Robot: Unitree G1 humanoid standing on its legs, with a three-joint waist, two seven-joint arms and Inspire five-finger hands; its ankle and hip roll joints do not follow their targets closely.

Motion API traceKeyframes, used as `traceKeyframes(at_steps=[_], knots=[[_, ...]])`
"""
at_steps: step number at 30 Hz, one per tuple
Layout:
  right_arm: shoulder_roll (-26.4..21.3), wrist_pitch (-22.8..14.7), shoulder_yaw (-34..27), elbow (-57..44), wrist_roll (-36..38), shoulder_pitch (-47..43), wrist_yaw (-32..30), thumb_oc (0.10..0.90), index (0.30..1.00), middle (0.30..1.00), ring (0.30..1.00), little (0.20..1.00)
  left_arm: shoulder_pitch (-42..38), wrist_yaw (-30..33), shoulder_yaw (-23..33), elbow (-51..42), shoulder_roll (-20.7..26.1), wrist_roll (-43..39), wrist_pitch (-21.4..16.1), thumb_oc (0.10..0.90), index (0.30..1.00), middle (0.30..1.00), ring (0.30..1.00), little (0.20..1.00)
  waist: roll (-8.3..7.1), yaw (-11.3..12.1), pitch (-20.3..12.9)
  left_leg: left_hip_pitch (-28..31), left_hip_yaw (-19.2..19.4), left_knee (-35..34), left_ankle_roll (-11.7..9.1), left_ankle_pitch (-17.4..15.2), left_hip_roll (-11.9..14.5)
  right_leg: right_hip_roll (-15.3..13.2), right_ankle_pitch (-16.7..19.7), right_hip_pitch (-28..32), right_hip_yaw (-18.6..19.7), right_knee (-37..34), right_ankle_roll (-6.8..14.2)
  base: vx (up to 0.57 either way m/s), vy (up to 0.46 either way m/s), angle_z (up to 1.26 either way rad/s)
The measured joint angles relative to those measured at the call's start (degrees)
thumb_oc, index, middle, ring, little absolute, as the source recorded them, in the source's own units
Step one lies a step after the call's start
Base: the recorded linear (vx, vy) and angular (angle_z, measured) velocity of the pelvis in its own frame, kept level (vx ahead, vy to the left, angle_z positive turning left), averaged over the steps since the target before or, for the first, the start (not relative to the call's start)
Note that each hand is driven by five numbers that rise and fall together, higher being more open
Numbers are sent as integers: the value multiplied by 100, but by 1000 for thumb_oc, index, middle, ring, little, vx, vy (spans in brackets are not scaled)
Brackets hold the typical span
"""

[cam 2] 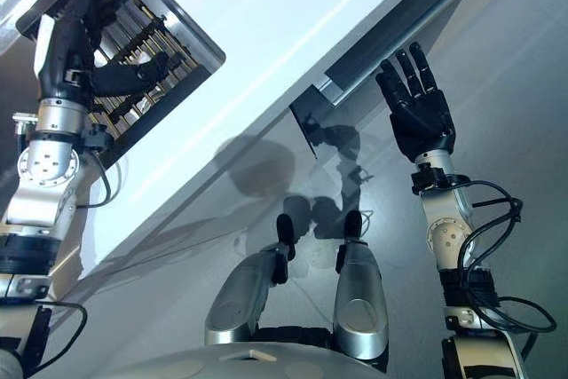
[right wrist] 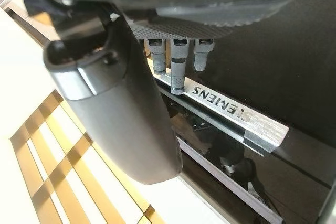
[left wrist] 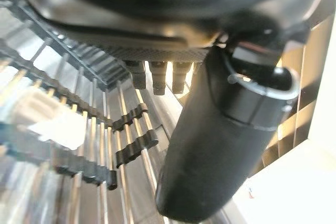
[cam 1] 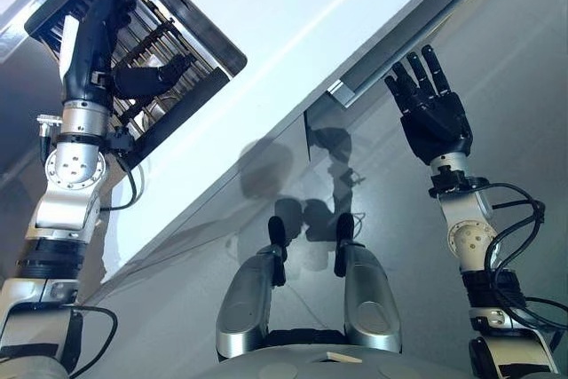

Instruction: Pick up plates and place into dishwasher.

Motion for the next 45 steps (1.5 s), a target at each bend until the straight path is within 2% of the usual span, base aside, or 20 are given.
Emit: traceKeyframes(at_steps=[5,8,11,15,17,21,22,28,31,38,45], knots=[[70,-7,-123,-1,52,281,15,800,900,900,900,900,221,-157,5,-24,-122,-235,-1,800,900,900,900,900,-6,3,-4,419,-71,-462,-50,135,14,124,98,457,15,-474,45,23,-16,9],[218,-5,-245,-2,77,470,35,800,900,900,900,900,380,-170,32,-199,-218,-405,4,800,900,900,900,900,-19,9,-12,704,-80,-765,-7,241,11,160,206,746,2,-790,55,16,-4,5],[235,0,-261,-2,107,679,35,800,900,900,900,900,455,-171,71,-299,-311,-417,11,800,900,900,900,900,-86,5,-48,929,-85,-951,-3,259,5,194,253,1035,18,-1073,96,1,0,6],[494,40,-311,90,104,823,25,800,900,900,900,900,565,-165,236,-419,-352,-407,21,800,900,900,900,900,-316,6,-283,1105,-89,-1222,-41,330,43,281,324,1243,22,-1410,85,-6,-1,5],[745,58,-376,254,52,914,-2,800,900,900,900,900,587,-168,238,-457,-403,-397,35,800,900,900,900,900,-506,8,-597,1137,-90,-1351,-69,372,88,334,365,1335,23,-1621,74,-30,-23,12],[955,0,-400,707,-97,1015,-72,800,900,900,900,900,594,-176,218,-458,-694,-384,36,800,900,900,900,900,-758,-45,-1009,1225,-80,-1352,-75,367,72,366,387,1687,25,-1962,83,-33,-30,28],[960,-9,-400,778,-135,1012,-100,800,900,900,900,900,594,-177,215,-458,-708,-383,36,800,900,900,900,900,-776,-38,-1052,1226,-78,-1352,-78,365,68,376,387,1692,30,-1966,83,-23,-20,17],[1025,-298,-237,1502,-652,998,-430,800,900,900,900,900,608,-175,206,-457,-943,-387,44,800,900,900,900,900,-780,51,-1368,1324,-75,-1355,-87,363,80,402,384,1820,159,-1978,84,-9,-11,3],[1041,-304,-138,1961,-987,1088,-642,800,900,900,900,900,626,-173,205,-457,-1020,-394,44,800,900,900,900,900,-752,66,-1508,1377,-72,-1356,-87,363,78,402,384,1867,164,-1978,85,0,0,0],[1059,-293,62,2712,-1848,1484,-1072,800,900,900,900,900,830,-162,205,-458,-1172,-406,54,800,900,900,900,900,-554,58,-1784,1416,-57,-1359,-87,364,85,406,384,1895,176,-1979,84,0,0,0],[1060,-292,125,3151,-2551,1664,-1549,800,900,900,900,900,975,-145,206,-458,-1292,-412,159,800,900,900,900,900,-511,-16,-1904,1512,-31,-1384,-98,349,102,419,378,1979,210,-1980,89,11,0,-2]])
